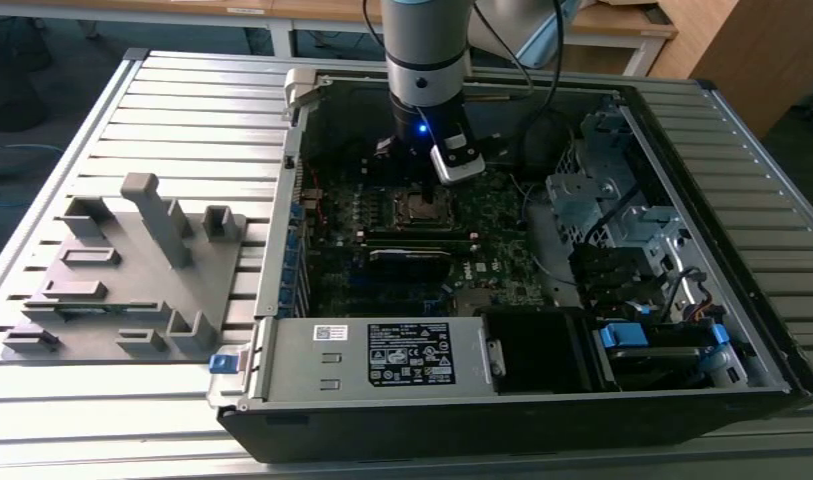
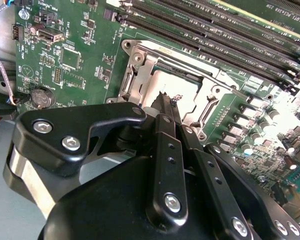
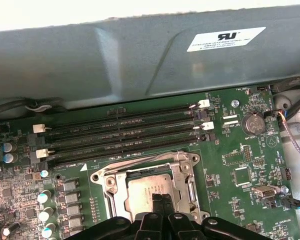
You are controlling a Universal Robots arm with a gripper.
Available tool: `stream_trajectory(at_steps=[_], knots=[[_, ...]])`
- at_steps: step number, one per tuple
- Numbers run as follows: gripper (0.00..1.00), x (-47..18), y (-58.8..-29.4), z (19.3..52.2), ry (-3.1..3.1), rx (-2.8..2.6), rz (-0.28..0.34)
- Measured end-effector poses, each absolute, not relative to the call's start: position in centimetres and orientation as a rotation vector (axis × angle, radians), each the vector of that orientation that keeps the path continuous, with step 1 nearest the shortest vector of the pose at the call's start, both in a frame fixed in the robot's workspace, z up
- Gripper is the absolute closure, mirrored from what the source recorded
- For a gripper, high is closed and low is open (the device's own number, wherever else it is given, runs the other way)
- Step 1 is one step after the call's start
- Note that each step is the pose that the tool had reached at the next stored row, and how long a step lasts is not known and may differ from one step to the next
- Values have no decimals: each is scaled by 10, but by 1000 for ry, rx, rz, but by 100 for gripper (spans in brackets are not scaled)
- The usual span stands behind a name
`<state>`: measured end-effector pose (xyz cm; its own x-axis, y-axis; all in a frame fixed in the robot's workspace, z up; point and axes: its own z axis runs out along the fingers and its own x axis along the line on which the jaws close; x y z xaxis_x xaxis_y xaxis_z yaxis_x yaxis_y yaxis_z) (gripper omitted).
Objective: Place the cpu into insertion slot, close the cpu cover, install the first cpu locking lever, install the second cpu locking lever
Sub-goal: 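Install the second cpu locking lever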
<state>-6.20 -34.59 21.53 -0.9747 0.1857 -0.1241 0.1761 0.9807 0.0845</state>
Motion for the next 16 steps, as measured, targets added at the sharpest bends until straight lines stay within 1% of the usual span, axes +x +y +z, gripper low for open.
stream_trajectory(at_steps=[16], knots=[[90, -62, -346, 222, 2995, 275, 111]])
